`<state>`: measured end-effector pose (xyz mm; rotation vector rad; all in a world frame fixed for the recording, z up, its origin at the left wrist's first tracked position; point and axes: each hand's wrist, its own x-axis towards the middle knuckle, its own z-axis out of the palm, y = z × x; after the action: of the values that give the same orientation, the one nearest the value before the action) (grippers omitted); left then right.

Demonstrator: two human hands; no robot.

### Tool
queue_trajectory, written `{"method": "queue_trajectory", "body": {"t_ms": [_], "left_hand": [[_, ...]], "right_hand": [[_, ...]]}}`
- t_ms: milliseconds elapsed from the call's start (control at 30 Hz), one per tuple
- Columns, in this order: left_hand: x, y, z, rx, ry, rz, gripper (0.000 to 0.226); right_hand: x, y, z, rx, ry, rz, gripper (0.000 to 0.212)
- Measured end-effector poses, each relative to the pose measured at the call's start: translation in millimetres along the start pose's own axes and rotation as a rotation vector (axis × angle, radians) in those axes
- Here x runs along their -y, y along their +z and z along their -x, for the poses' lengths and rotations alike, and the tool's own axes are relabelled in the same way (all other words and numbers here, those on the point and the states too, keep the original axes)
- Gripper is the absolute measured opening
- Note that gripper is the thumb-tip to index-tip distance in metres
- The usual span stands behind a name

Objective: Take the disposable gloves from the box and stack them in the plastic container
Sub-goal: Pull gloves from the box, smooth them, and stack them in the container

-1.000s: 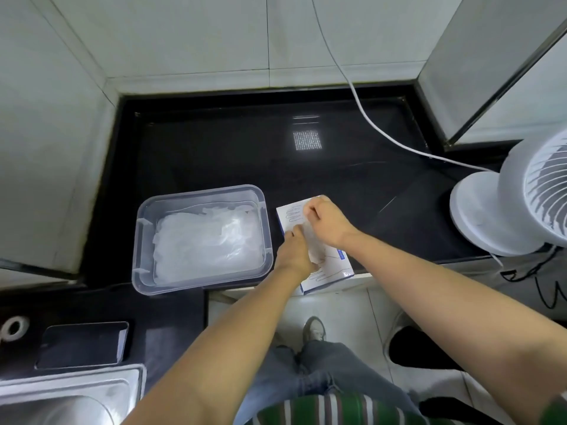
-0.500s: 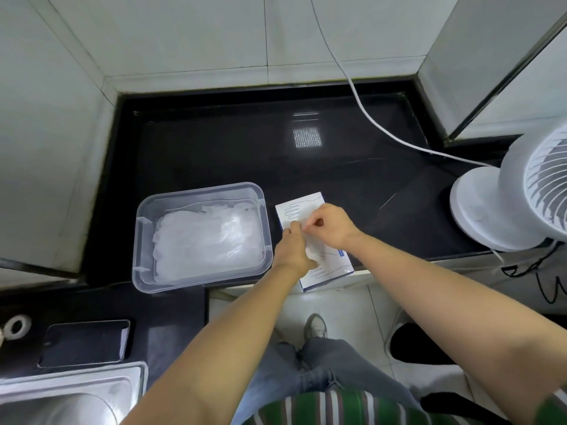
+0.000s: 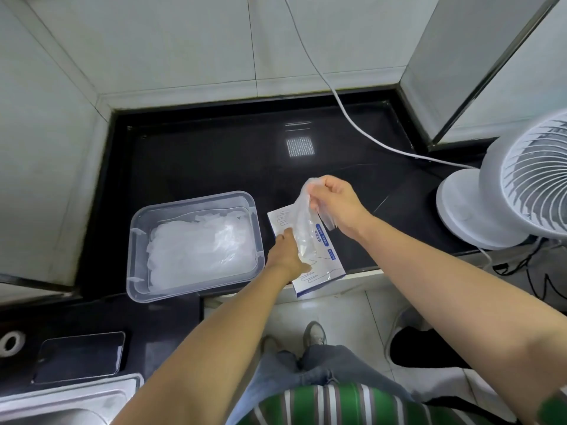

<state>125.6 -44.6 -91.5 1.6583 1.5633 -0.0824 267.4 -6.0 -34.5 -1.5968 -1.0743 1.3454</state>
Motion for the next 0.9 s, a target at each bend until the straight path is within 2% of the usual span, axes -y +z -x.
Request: {"method": "queue_trajectory", "body": {"t_ms": [100,167,267,333,400,500,567,633,733,800,900], "left_hand": [[-5.6,-9.2,-2.9,0.015,-0.057,0.172,0.050],[-14.5,-22.1,-0.6,-0.071,-0.127,0.519,0.036],[-31.5,-46.2,9.3,-0.179,-0.144,1.020,0.052],[-39.1,-63.7,15.2,-0.211,-0.119,1.193,0.056],[-38.9,-76.3,15.1,-0.275,-0.124,1.151,0.042],[-28.1,-85.2,15.2,-0.390,-0.048,0.918,0.016],[-17.3,-90.3,18.8,-0.449,0.028,0.861,0.009],[-6.6,-97.0,24.8,-0.432,0.137,0.851,0.012],[10.6,-111.3,36.0,-0.336,0.153,0.880,0.015],[22.9,-118.0,42.3,-0.258,0.129,0.877,0.020],[40.8,-125.2,47.5,-0.174,0.127,0.817,0.026]], "right_hand": [[7.7,-6.0,1.7,0.050,-0.030,-0.160,0.007],[5.3,-6.6,2.4,0.045,-0.054,-0.169,0.004],[-1.6,-0.9,5.4,-0.027,-0.044,-0.120,0.005],[-5.0,4.9,8.6,0.036,-0.055,-0.063,0.008],[-6.3,11.0,13.3,0.141,-0.082,-0.027,0.009],[-5.8,20.1,16.9,0.244,-0.101,-0.036,0.012],[-3.3,25.2,17.4,0.323,-0.063,-0.055,0.011],[1.4,28.6,16.3,0.354,-0.008,-0.095,0.021],[11.9,37.5,9.2,0.201,0.084,-0.338,0.050],[18.2,44.2,6.0,0.215,0.056,-0.373,0.044],[25.4,56.5,8.5,0.403,0.010,-0.169,0.037]]}}
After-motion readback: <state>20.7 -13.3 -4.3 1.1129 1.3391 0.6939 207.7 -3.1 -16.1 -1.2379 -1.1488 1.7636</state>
